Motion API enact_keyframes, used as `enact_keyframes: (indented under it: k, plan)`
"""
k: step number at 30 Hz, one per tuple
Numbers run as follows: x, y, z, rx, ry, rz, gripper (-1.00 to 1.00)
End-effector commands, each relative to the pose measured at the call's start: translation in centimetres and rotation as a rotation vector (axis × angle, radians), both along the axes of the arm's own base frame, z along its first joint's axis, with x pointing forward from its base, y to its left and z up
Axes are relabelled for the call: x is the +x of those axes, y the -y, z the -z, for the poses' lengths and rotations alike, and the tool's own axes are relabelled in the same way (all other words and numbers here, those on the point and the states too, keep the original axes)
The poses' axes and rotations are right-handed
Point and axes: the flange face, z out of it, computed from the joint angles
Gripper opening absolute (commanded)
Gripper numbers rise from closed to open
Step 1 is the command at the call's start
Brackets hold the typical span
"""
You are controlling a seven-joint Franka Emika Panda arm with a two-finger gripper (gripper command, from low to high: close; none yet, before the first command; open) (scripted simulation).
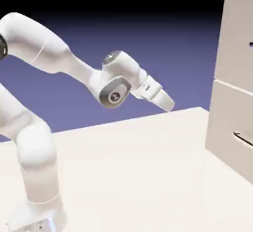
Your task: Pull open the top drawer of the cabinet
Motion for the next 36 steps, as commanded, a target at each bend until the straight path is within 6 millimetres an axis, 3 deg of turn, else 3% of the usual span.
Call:
enact_keyframes:
  k: [1, 10, 18, 27, 36]
  plan:
    - [0.3, 0.0, -1.0, 0.032, 0.026, 0.004, 0.0]
    - [3.1, 1.1, -9.0, 0.338, 0.215, 0.052, 0.0]
    - [6.0, 3.6, -13.8, 0.612, 0.323, 0.116, 0.0]
    - [10.2, 7.1, -16.3, 0.896, 0.39, 0.214, 0.0]
    - [15.2, 9.9, -16.3, 1.133, 0.424, 0.335, 0.0]
